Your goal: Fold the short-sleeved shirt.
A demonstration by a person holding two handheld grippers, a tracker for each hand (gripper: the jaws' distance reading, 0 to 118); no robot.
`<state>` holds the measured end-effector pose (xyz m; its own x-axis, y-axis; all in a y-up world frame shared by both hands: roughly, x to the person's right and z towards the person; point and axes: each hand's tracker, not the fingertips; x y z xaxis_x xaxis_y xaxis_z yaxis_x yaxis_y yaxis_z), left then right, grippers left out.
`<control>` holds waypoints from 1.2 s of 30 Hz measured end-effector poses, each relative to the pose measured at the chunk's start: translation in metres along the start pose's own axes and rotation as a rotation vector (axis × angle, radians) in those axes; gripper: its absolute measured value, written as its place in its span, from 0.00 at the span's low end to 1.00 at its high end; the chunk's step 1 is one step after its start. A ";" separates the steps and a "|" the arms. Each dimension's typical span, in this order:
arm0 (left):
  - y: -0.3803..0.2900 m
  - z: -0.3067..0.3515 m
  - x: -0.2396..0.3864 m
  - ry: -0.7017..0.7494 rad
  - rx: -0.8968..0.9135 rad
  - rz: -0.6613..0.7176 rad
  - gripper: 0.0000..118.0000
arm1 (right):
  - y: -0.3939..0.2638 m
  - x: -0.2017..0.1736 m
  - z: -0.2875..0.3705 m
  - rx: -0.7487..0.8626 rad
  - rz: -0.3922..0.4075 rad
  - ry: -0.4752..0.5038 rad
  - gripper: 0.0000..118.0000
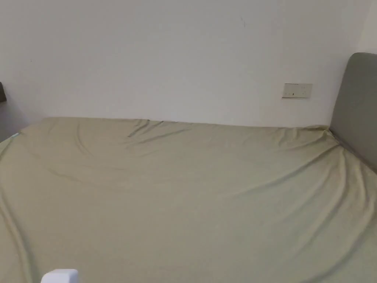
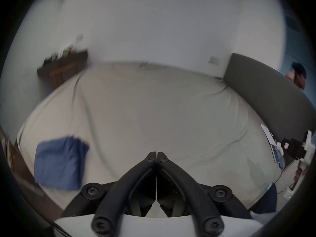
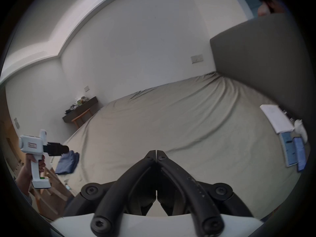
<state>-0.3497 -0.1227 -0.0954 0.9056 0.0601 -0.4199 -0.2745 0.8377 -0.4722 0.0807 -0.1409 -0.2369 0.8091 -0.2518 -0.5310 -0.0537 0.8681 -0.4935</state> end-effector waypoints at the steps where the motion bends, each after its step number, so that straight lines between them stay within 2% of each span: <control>1: 0.002 0.003 0.024 -0.020 0.057 -0.042 0.00 | 0.004 0.004 0.007 0.020 0.014 -0.017 0.01; 4: 0.009 0.020 0.089 -0.033 0.242 -0.111 0.00 | 0.017 0.018 0.024 0.108 0.077 -0.078 0.01; 7: 0.014 0.041 0.127 -0.009 0.468 -0.103 0.00 | 0.035 0.023 0.040 0.233 0.148 -0.134 0.01; 9: 0.017 0.054 0.142 0.030 0.600 -0.101 0.00 | 0.047 0.022 0.051 0.316 0.199 -0.174 0.01; 12: 0.027 0.066 0.153 0.068 0.704 -0.097 0.00 | 0.059 0.017 0.060 0.420 0.259 -0.232 0.01; 16: 0.035 0.072 0.153 0.065 0.735 -0.128 0.00 | 0.068 0.011 0.059 0.484 0.292 -0.232 0.01; 22: 0.034 0.076 0.145 0.077 0.755 -0.138 0.00 | 0.070 0.000 0.048 0.529 0.278 -0.232 0.01; 36: 0.036 0.072 0.128 0.074 0.724 -0.111 0.00 | 0.068 -0.007 0.039 0.532 0.299 -0.244 0.01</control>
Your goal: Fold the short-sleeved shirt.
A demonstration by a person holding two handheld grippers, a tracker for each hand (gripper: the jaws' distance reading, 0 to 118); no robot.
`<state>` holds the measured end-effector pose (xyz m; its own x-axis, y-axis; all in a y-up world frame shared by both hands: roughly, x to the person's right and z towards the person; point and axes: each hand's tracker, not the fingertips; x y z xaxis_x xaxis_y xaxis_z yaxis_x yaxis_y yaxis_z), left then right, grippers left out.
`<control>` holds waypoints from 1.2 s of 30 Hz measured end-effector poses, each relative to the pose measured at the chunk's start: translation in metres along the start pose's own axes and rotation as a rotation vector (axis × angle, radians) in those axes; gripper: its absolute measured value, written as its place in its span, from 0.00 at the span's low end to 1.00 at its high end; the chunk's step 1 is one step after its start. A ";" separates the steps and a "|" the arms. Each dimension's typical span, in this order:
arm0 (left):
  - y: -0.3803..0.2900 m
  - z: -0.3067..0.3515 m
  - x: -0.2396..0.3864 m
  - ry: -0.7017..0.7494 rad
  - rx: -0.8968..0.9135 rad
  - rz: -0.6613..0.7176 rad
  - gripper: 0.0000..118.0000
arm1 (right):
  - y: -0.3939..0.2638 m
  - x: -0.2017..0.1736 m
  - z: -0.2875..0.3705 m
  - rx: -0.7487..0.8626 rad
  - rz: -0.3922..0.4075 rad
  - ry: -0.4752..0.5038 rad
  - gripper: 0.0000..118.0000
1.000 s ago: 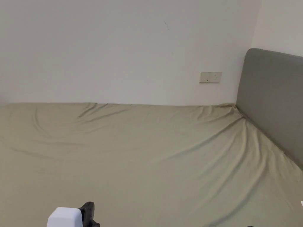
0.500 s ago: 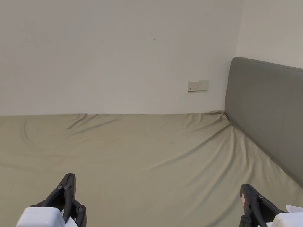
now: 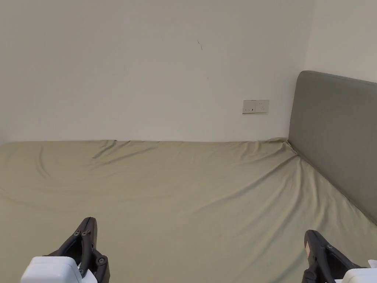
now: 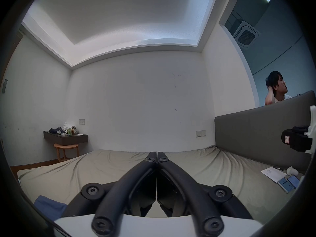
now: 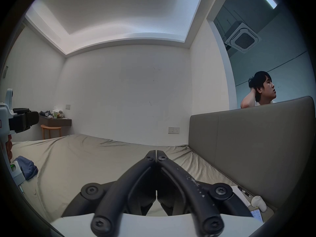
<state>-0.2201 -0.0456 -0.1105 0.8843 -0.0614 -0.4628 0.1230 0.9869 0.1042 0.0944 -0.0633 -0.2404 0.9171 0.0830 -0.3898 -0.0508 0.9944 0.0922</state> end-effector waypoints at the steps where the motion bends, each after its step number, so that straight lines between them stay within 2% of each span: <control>1: 0.000 0.000 0.001 -0.002 -0.001 -0.003 0.00 | 0.000 0.000 0.000 -0.002 0.002 -0.001 0.01; 36: -0.006 0.002 -0.005 0.003 -0.019 0.023 0.00 | 0.000 -0.015 -0.001 -0.006 0.027 0.018 0.01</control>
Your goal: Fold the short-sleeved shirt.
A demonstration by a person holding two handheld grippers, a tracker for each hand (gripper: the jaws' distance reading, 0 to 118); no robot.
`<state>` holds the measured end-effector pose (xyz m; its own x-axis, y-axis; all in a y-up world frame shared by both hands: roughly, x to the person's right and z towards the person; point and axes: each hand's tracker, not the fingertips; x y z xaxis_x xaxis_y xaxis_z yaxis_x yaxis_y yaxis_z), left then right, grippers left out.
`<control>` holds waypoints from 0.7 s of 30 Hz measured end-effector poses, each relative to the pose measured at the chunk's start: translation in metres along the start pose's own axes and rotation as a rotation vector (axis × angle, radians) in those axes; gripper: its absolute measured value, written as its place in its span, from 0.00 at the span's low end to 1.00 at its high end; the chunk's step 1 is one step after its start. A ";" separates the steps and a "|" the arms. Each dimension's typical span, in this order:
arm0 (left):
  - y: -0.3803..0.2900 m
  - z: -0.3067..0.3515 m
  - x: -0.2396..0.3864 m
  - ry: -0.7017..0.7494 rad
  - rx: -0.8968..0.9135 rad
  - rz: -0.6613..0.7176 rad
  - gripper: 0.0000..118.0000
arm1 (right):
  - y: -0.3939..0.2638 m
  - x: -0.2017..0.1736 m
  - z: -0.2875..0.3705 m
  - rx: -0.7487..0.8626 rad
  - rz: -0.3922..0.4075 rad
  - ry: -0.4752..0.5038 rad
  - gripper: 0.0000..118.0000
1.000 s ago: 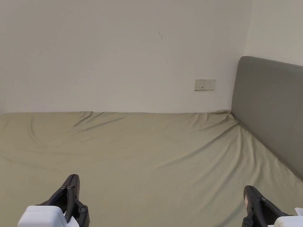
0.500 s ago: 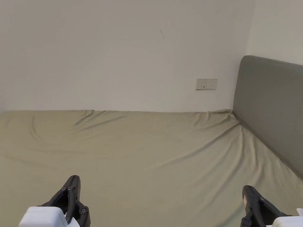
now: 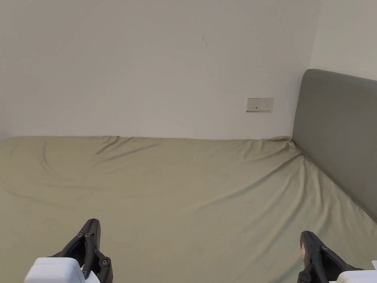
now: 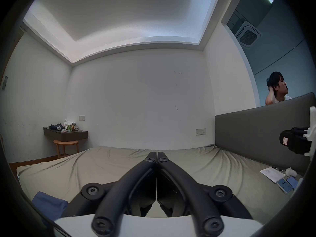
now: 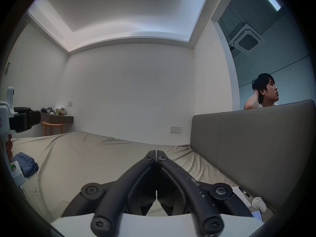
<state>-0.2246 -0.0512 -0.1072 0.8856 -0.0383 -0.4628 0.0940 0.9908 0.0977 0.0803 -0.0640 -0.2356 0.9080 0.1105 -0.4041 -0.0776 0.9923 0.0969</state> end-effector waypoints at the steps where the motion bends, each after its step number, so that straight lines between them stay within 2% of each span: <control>1: 0.000 0.000 0.000 0.000 0.000 0.000 0.00 | 0.000 0.000 0.000 0.001 0.000 0.000 0.01; 21: -0.001 0.001 -0.002 0.011 -0.004 0.007 0.01 | 0.000 -0.004 0.001 0.007 0.009 0.008 0.02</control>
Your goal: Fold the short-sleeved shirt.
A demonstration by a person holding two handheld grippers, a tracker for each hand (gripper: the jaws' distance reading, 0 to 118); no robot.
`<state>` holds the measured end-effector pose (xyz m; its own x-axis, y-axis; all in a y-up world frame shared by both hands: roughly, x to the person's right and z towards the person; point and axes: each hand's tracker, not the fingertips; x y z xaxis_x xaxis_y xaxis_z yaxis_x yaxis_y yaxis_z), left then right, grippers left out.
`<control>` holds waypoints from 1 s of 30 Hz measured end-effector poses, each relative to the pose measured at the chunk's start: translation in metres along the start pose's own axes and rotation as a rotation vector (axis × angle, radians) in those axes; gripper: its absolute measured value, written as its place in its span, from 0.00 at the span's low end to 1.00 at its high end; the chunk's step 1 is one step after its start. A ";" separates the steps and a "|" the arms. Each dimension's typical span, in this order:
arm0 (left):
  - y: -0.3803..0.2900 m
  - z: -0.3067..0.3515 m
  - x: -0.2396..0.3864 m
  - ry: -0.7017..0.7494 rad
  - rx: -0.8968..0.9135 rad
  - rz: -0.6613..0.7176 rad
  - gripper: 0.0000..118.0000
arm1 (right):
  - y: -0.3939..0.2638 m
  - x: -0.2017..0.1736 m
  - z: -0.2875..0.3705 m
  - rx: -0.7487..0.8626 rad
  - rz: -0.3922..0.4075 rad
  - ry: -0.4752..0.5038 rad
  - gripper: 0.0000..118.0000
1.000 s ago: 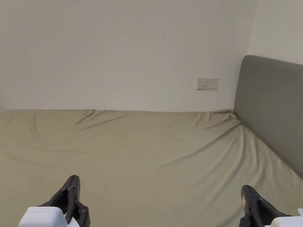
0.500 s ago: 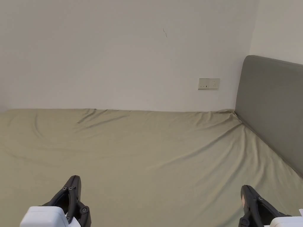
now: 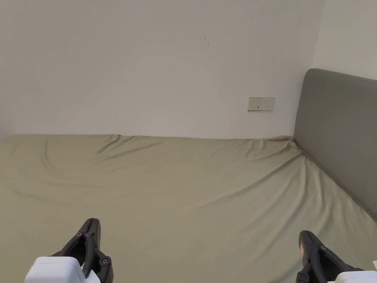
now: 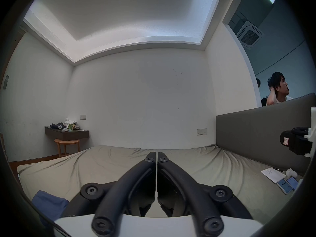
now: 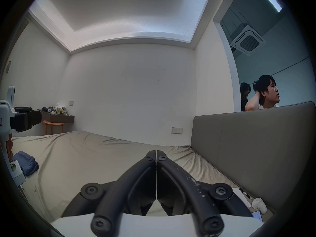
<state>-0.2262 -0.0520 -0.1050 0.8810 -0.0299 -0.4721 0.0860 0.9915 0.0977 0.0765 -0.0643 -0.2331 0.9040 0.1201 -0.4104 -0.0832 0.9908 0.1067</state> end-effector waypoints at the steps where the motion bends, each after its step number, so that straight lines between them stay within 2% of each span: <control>1: 0.000 0.000 -0.001 -0.001 0.001 0.003 0.07 | 0.000 0.000 0.000 0.004 -0.002 -0.006 0.04; 3: 0.000 0.000 -0.002 -0.008 0.003 0.017 0.22 | 0.000 0.002 0.001 0.007 -0.013 0.006 0.09; 4: 0.001 0.000 -0.002 -0.015 0.002 0.022 0.30 | 0.000 0.003 0.001 0.010 -0.016 0.008 0.18; 6: 0.000 0.000 -0.002 -0.008 0.002 0.022 0.37 | 0.000 0.003 0.001 0.015 -0.018 0.018 0.41; 7: 0.000 0.000 -0.001 -0.008 0.005 0.020 0.40 | 0.001 0.003 0.001 0.015 -0.017 0.021 0.61; 8: 0.000 0.001 -0.001 -0.010 0.009 0.019 0.44 | 0.001 0.003 0.001 0.017 -0.020 0.025 0.72; 9: 0.001 0.001 -0.001 -0.009 0.010 0.019 0.52 | 0.001 0.003 0.001 0.018 -0.024 0.026 0.82; 10: 0.001 0.001 -0.001 -0.009 0.011 0.021 0.68 | 0.001 0.002 0.001 0.021 -0.026 0.026 0.94; 11: 0.001 0.001 -0.001 -0.012 0.012 0.023 0.83 | 0.001 0.002 0.001 0.024 -0.027 0.019 1.00; 12: 0.001 0.001 -0.002 -0.015 0.012 0.027 0.98 | 0.001 0.002 0.001 0.028 -0.025 0.014 1.00; 13: 0.002 0.001 -0.002 -0.018 0.013 0.030 1.00 | 0.001 0.002 0.002 0.032 -0.026 0.013 1.00; 30: 0.006 0.005 -0.003 -0.007 0.043 0.021 1.00 | 0.001 0.001 0.002 0.033 -0.022 0.007 1.00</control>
<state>-0.2258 -0.0469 -0.0985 0.8863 -0.0100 -0.4630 0.0872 0.9855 0.1458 0.0779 -0.0631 -0.2314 0.9026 0.0991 -0.4190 -0.0496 0.9906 0.1275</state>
